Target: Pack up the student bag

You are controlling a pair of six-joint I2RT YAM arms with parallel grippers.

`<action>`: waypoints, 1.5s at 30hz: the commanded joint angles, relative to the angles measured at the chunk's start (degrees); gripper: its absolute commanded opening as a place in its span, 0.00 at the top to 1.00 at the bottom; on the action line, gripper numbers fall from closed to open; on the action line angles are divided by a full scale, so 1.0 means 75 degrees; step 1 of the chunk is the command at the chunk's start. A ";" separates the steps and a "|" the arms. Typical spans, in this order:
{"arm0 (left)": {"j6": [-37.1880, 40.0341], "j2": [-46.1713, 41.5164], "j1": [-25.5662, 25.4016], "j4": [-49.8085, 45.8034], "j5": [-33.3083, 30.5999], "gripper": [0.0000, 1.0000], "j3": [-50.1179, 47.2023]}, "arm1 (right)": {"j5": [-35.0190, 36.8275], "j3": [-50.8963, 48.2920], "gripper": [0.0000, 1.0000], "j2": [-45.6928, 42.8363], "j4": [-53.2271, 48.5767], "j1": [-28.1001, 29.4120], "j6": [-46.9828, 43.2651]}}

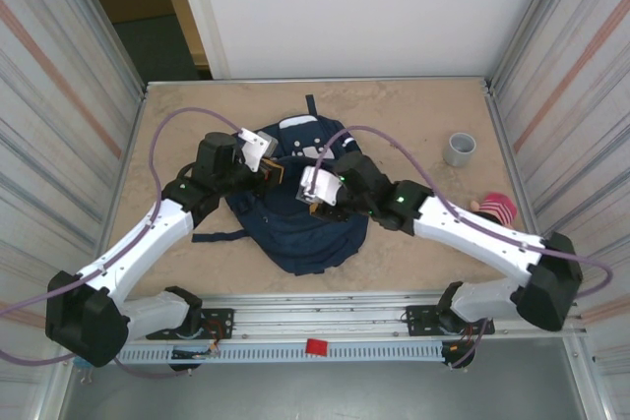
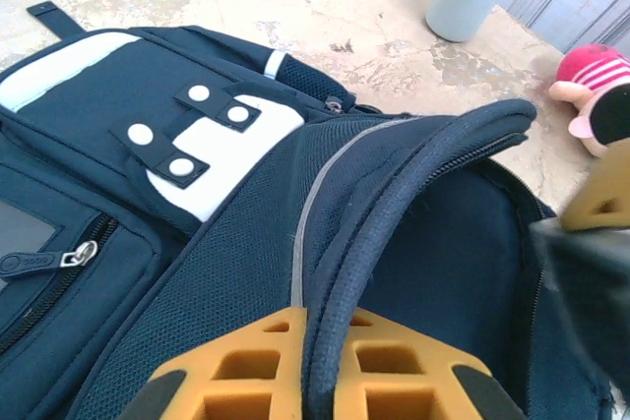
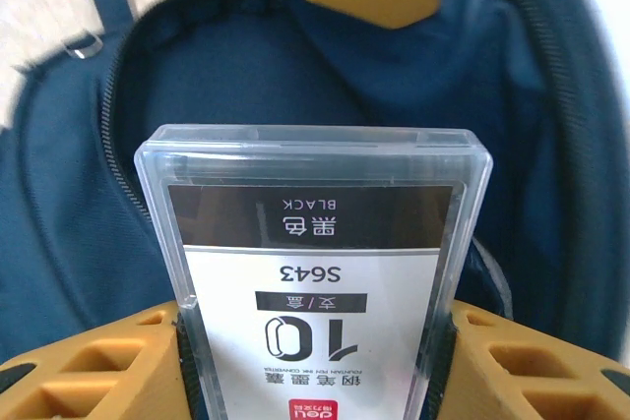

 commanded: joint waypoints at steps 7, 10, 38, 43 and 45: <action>-0.0290 -0.0147 0.0065 0.0524 0.0566 1.00 0.0506 | 0.0855 0.0642 0.36 0.0889 0.0322 -0.0066 -0.1595; -0.0281 -0.0165 0.0076 0.0550 0.0549 1.00 0.0524 | 0.0974 0.0697 0.33 0.0858 0.0328 -0.0078 -0.1563; 0.1142 -0.0234 0.0079 0.1054 0.2117 1.00 -0.0266 | -0.1929 0.0509 0.88 0.0705 0.1784 -0.1276 -0.0241; 0.0915 -0.0484 0.0123 0.0609 0.1517 0.42 -0.0490 | -0.3114 0.0477 1.00 0.0507 0.1182 -0.1800 -0.0660; 0.0582 -0.0727 0.0296 0.0923 0.1316 0.27 -0.0939 | -0.3758 0.0500 1.00 0.0439 0.0811 -0.2039 -0.0978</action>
